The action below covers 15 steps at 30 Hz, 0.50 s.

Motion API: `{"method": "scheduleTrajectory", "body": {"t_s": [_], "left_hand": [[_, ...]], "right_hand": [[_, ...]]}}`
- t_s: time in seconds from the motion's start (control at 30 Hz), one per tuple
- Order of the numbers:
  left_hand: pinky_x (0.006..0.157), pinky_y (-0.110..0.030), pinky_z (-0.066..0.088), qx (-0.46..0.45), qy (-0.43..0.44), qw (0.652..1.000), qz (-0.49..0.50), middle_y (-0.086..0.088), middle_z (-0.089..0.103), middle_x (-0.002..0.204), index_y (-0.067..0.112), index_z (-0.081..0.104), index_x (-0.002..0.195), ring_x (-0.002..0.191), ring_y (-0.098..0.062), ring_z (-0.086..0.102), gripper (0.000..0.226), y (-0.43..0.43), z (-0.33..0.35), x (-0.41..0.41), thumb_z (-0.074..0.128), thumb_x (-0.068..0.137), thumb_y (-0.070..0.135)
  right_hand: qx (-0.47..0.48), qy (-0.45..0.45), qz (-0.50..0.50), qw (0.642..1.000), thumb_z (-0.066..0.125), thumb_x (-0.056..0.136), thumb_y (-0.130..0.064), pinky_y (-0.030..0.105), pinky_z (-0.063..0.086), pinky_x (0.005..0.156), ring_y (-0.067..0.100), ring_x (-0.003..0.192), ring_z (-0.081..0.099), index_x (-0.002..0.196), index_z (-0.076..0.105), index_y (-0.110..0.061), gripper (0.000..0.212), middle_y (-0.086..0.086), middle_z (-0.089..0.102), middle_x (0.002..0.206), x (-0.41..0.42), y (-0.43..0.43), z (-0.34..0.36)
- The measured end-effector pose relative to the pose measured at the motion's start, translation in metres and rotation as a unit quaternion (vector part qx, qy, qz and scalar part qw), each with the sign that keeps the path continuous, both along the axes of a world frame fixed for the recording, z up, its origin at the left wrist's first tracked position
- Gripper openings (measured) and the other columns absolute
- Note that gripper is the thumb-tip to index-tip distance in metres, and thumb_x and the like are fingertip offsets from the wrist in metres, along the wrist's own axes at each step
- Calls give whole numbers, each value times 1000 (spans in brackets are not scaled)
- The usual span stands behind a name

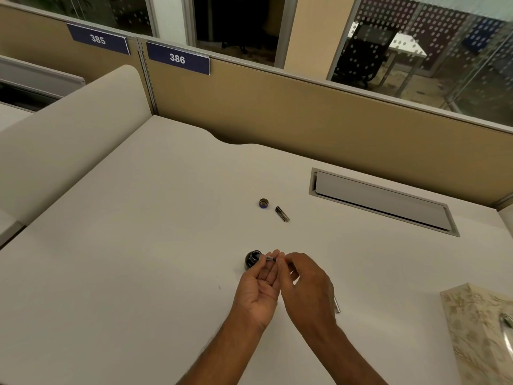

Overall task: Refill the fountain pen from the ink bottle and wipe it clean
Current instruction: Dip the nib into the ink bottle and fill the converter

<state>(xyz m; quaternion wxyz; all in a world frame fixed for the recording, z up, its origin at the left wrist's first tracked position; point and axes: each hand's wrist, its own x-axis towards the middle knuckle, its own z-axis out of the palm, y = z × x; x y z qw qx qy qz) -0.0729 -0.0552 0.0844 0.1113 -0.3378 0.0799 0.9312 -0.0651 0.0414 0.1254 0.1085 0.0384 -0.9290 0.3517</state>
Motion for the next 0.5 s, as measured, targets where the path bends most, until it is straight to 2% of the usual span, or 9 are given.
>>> {"method": "scheduleTrajectory", "body": {"t_s": [0.03, 0.07, 0.17, 0.23, 0.4, 0.5], "left_hand": [[102, -50, 53, 1, 0, 1000, -1, -22, 79, 102, -5, 67, 118, 104, -32, 74, 25, 0, 0, -1, 59, 100, 11], [96, -50, 58, 3, 2, 1000, -3, -21, 79, 101, -5, 68, 117, 102, -32, 75, 25, 0, 0, -1, 59, 101, 12], [62, -44, 66, 22, 3, 1000, 2, -22, 80, 97, -6, 68, 116, 84, -32, 80, 25, -1, 1, -3, 59, 101, 12], [57, -42, 65, 33, -3, 999, 11, -22, 80, 96, -7, 67, 115, 79, -31, 81, 25, -1, 1, -4, 59, 101, 12], [76, -46, 64, 44, -5, 999, 19, -22, 80, 96, -6, 67, 116, 79, -30, 81, 26, -1, 2, -5, 59, 101, 14], [98, -44, 59, 47, -17, 998, 24, -22, 79, 97, -6, 67, 118, 83, -30, 79, 27, -1, -1, -6, 59, 101, 14]], "right_hand": [[3, 4, 1, 1000, 64, 97, -25, 32, 56, 60, 7, 68, 62, 89, 68, -26, 8, -12, 66, 77, -1, -1, -1], [6, 7, 2, 1000, 65, 96, -24, 33, 56, 59, 8, 67, 62, 89, 68, -25, 8, -11, 67, 76, -2, -2, -1], [22, 16, 7, 1000, 66, 96, -21, 35, 56, 58, 11, 67, 62, 88, 69, -21, 9, -8, 68, 76, -5, -3, -2], [33, 13, 12, 999, 66, 96, -20, 36, 57, 59, 13, 68, 63, 88, 70, -19, 9, -5, 69, 77, -8, -4, -2], [61, 7, 30, 998, 65, 97, -20, 36, 58, 64, 16, 72, 66, 90, 72, -14, 12, -1, 71, 81, -14, -6, -1], [66, 10, 44, 997, 65, 97, -19, 32, 58, 66, 14, 74, 67, 92, 74, -15, 11, -2, 72, 83, -17, -7, 0]]}}
